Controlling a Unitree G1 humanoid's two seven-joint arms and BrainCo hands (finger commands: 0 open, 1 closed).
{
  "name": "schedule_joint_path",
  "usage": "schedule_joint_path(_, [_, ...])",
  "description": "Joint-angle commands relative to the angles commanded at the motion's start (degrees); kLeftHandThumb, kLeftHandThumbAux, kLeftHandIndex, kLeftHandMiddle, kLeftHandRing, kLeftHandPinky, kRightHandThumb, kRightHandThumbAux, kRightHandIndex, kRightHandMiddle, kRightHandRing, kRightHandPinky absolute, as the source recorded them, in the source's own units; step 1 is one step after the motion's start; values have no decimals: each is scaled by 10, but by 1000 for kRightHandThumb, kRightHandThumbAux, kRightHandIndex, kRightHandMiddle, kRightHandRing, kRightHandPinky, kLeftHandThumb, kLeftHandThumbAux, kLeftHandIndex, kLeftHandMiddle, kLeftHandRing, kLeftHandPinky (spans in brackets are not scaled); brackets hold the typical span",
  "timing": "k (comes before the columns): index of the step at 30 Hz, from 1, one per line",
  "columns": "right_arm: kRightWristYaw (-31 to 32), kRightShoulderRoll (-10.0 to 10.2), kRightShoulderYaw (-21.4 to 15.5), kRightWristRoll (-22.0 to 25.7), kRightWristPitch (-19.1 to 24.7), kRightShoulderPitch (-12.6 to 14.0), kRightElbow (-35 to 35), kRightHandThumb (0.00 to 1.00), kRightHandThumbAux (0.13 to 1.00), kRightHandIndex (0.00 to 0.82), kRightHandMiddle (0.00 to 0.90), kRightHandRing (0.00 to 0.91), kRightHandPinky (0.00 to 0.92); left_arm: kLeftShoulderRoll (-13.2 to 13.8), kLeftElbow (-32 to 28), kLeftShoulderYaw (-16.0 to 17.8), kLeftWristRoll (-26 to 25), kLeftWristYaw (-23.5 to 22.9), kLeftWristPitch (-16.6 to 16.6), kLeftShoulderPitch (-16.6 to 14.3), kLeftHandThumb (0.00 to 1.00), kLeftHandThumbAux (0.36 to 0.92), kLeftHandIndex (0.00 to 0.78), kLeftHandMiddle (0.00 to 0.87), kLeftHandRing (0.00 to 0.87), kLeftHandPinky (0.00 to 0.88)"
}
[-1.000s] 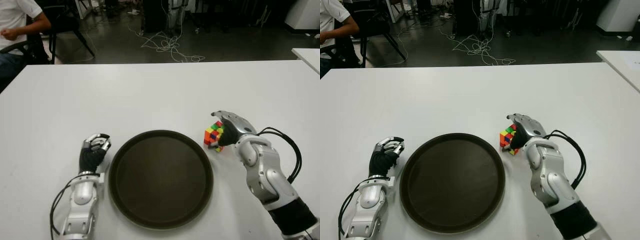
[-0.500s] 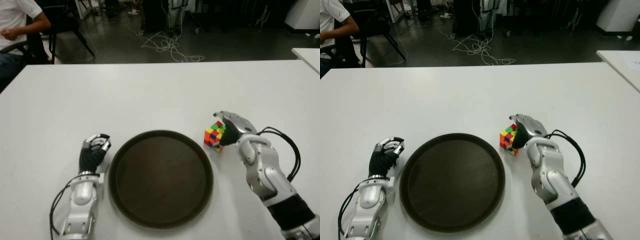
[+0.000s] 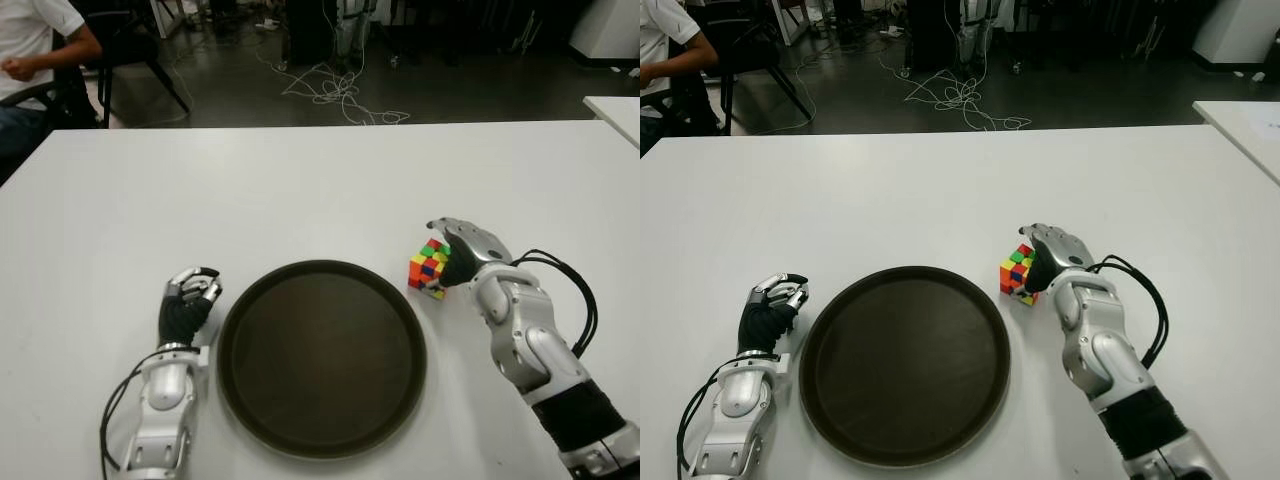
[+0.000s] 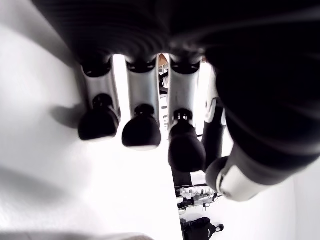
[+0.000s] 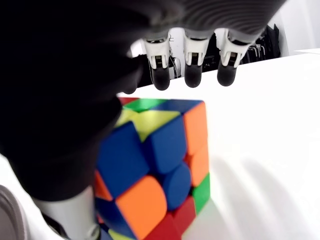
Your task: Pick up the Rubik's Cube and put it in the plate
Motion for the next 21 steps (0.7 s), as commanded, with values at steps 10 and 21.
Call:
schedule_joint_path(10, [-7, 1, 0, 7, -15, -7, 19, 0, 841, 55, 78, 59, 19, 1, 3, -1, 4, 4, 0, -1, 713, 704, 444, 812, 824, 804])
schedule_joint_path(21, [15, 11, -1, 22, 1, -11, 8, 0, 811, 39, 64, 40, 1, 5, 1, -5, 3, -4, -5, 1, 714, 704, 444, 814, 824, 800])
